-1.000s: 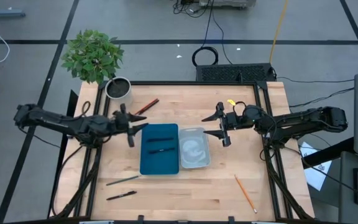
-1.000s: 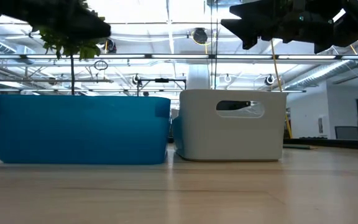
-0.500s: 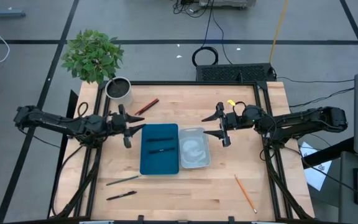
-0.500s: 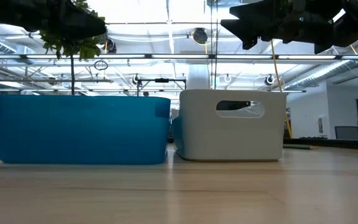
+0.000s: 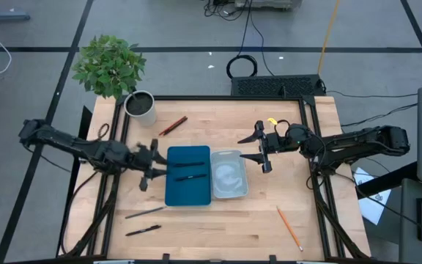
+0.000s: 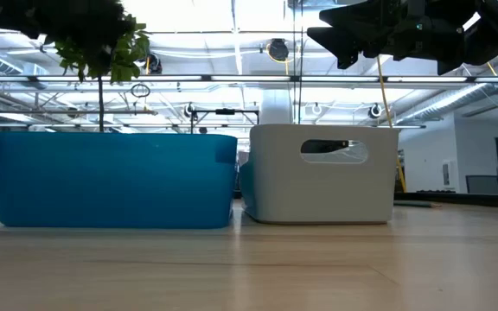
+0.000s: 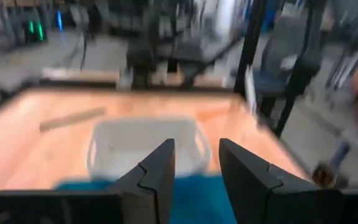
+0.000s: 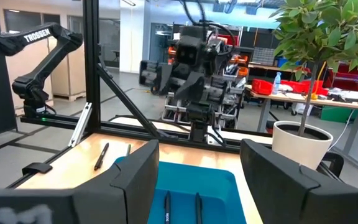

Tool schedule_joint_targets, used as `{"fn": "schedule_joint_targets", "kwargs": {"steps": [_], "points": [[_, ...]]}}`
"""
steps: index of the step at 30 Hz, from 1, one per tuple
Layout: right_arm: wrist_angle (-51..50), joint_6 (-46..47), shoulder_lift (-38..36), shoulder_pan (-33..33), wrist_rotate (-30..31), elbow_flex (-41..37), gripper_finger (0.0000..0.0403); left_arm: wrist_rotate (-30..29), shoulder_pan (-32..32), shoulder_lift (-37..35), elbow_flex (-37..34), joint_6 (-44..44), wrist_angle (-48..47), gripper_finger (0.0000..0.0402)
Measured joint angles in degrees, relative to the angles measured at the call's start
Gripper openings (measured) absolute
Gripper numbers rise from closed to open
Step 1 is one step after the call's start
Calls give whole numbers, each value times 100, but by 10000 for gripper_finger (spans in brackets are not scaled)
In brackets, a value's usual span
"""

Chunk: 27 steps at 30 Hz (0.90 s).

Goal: Sort pens & pencils
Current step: Put the bottom black pen into the blue bin

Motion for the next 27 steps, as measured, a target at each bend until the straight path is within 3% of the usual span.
{"fn": "schedule_joint_targets", "kwargs": {"steps": [5, 12, 20, 27], "points": [[-41, -3, 0, 0, 1, 0, 215, -259, -694, 943, 666, -859, -1359, 129], [-39, -3, 0, 0, 2, 0, 215, -270, -1938, 2684, 2218, -2850, -3649, 129], [-41, -3, 0, 0, 2, 0, 215, -176, -3179, 4423, 4065, -4612, -5074, 129], [-43, 11, 0, 0, 2, 0, 215, 221, -3717, 5621, 4825, -5989, -6352, 129]]}}
